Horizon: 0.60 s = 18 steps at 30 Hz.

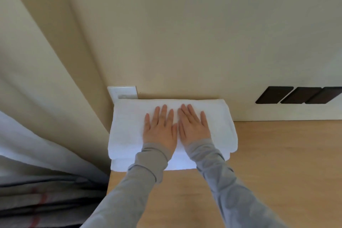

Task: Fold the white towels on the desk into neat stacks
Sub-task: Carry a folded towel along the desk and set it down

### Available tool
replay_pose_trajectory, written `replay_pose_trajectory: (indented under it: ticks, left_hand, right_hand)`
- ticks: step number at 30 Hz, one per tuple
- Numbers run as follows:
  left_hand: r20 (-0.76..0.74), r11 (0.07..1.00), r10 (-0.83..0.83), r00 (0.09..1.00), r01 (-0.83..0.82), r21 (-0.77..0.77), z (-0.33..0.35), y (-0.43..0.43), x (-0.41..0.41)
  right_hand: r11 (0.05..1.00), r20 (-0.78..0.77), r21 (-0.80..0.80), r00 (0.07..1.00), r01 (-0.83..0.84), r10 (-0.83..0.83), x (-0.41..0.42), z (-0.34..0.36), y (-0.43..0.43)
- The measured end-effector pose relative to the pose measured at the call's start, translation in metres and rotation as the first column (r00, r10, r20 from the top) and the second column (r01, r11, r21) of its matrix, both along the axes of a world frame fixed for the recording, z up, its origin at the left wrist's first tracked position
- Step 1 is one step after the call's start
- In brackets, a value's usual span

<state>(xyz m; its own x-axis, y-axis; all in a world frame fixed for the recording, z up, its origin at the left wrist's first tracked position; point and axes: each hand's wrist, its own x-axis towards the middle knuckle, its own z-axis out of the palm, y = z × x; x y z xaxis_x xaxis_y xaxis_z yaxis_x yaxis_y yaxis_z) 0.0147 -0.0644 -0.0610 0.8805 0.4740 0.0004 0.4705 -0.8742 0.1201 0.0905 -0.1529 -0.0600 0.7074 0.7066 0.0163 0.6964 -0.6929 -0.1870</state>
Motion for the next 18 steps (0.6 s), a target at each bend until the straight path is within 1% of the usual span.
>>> replay_pose_trajectory:
  ticks: [4, 8, 11, 13, 16, 18]
  left_hand:
    - [-0.009, 0.996, -0.03, 0.999, 0.031, 0.086, -0.025, 0.01, -0.002]
    - [-0.021, 0.996, -0.04, 0.999, 0.041, 0.079, -0.023, 0.029, -0.009]
    - [-0.019, 0.995, 0.055, 0.998, -0.053, 0.089, -0.022, 0.074, -0.038]
    - [-0.039, 0.994, 0.086, 0.996, -0.084, 0.065, -0.019, 0.096, -0.055]
    - [-0.097, 0.997, 0.047, 0.994, -0.04, 0.072, -0.008, 0.103, -0.062]
    - [-0.099, 0.997, 0.036, 0.994, -0.028, 0.073, 0.003, 0.098, -0.058]
  right_hand:
    - [0.995, 0.062, -0.1, 0.998, 0.022, -0.016, 0.004, -0.023, -0.003]
    - [0.992, 0.038, -0.13, 0.999, 0.01, -0.005, 0.013, -0.023, -0.009]
    - [0.982, 0.083, -0.152, 0.992, 0.111, -0.099, 0.035, -0.018, -0.043]
    - [0.971, 0.066, -0.158, 0.983, 0.182, -0.174, 0.045, -0.012, -0.064]
    - [0.965, 0.025, -0.191, 0.984, 0.179, -0.178, 0.047, -0.002, -0.07]
    - [0.967, 0.024, -0.201, 0.988, 0.157, -0.155, 0.045, 0.01, -0.067]
